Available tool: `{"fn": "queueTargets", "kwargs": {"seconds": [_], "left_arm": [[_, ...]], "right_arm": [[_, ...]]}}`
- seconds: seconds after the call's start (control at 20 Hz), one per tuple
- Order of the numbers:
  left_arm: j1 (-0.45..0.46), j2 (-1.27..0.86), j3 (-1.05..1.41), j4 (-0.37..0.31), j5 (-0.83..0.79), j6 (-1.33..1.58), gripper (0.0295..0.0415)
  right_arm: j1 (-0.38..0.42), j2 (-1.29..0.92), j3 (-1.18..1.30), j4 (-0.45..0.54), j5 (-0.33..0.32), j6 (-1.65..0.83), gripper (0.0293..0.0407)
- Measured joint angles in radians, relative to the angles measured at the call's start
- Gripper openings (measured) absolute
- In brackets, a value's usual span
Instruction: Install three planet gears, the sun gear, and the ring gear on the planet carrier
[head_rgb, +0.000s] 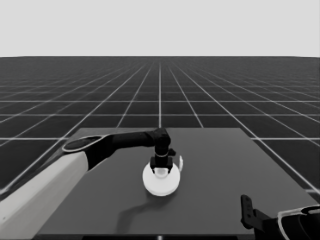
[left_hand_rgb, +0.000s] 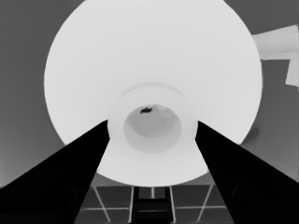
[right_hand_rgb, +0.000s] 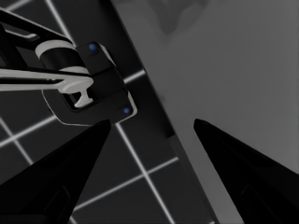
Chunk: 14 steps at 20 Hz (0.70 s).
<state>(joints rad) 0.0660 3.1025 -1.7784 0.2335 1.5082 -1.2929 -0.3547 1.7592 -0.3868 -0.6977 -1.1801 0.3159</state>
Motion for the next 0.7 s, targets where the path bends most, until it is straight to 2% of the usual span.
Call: {"fn": "queueTargets", "kwargs": {"seconds": [0.7], "left_arm": [[0.009,-0.002,-0.001,0.0,0.002,0.121,0.0348]], "right_arm": [[0.0,0.0,0.0,0.0,0.0,0.0,0.0385]]}}
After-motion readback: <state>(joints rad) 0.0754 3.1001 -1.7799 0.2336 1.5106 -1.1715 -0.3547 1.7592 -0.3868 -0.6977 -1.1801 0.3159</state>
